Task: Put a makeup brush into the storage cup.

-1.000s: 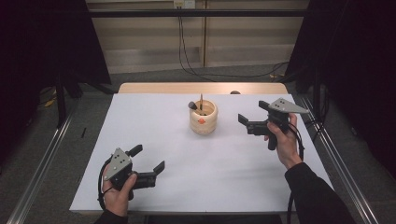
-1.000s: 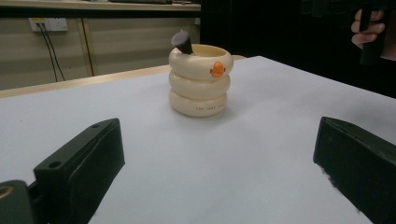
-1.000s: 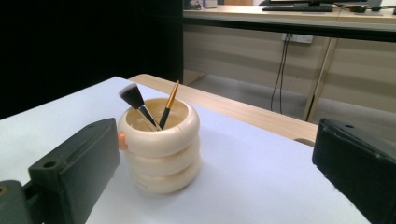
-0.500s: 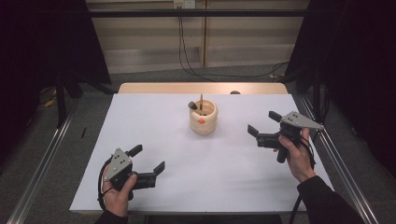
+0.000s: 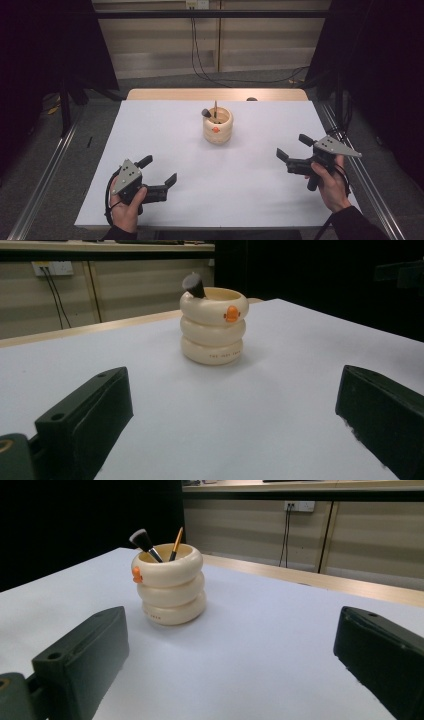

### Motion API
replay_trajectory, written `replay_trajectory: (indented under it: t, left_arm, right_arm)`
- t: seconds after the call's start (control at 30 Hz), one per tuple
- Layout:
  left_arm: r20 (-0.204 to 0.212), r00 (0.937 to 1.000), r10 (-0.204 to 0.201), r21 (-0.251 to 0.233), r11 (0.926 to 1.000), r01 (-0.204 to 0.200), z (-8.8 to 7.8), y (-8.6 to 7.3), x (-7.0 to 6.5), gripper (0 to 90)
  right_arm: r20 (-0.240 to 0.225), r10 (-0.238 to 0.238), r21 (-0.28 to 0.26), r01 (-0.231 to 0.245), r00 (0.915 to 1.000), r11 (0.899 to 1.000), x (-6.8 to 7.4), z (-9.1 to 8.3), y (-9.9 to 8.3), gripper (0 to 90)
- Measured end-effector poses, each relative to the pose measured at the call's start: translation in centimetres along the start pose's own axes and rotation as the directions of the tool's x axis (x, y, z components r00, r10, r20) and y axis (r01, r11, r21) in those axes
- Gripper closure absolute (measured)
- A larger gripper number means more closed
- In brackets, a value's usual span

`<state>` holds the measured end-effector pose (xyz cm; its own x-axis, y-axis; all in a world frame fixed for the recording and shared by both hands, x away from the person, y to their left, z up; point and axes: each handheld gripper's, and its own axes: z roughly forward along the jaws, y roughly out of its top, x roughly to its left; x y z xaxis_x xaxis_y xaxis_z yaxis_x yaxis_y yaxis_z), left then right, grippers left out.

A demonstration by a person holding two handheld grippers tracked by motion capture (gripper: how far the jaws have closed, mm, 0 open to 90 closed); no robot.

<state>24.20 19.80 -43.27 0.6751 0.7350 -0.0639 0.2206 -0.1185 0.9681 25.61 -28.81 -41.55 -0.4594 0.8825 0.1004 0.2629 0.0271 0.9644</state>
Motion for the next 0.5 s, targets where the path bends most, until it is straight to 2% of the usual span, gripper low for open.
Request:
replay_trajectory:
  t: [0.4,0.47,0.5]
  left_arm:
    - [0.001,1.0,-0.006,-0.006,1.0,0.006,-0.1,0.0,-0.1,1.5]
    - [-0.004,1.0,-0.005,-0.002,1.0,0.005,-0.1,0.0,-0.2,1.5]
    - [-0.004,1.0,-0.006,-0.002,1.0,0.006,-0.1,0.0,-0.2,1.5]
  right_arm:
    - [0.039,0.009,0.019,-0.01,0.9992,1.0,-0.5,-3.0,-1.8,0.6]
    - [0.048,0.03,0.013,-0.03,0.9984,0.999,-0.6,-3.5,-2.1,0.6]
    - [0.055,0.015,0.02,-0.016,0.9984,1.0,-0.8,-3.7,-2.3,0.6]
